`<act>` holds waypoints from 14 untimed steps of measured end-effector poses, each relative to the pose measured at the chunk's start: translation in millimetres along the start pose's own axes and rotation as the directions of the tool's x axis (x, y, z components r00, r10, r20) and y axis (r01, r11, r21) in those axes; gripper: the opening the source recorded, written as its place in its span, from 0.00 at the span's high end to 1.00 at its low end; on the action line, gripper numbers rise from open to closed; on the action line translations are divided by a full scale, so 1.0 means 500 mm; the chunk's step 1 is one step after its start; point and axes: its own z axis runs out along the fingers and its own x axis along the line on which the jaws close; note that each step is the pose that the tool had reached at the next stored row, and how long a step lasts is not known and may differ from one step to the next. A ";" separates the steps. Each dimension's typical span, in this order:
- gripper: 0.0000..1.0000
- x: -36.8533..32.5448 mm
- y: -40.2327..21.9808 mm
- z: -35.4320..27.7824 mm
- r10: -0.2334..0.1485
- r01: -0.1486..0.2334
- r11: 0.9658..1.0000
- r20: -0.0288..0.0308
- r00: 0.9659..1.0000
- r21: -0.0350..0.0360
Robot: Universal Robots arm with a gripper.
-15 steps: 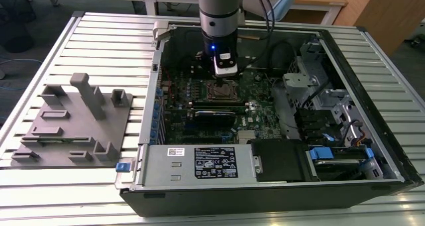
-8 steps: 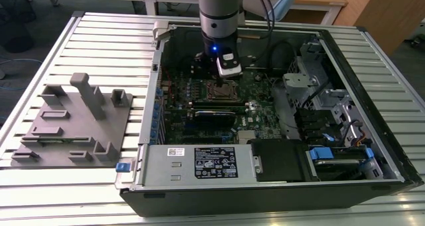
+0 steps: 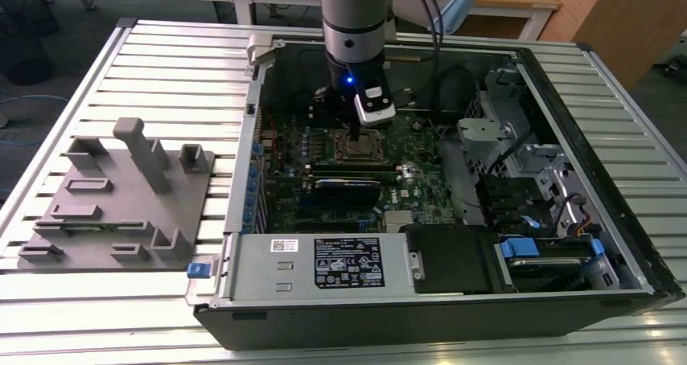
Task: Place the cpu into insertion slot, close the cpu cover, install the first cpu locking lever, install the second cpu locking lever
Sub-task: 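Install the first cpu locking lever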
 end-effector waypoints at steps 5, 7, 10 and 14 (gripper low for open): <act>0.89 0.000 0.000 0.001 0.000 0.000 1.000 -0.012 1.000 0.005; 0.89 0.000 0.000 0.001 0.002 -0.002 1.000 -0.040 0.999 0.013; 0.89 0.000 0.000 0.001 0.003 -0.002 1.000 -0.055 0.998 0.018; 0.89 -0.001 0.000 0.002 0.003 -0.002 1.000 -0.058 0.998 0.018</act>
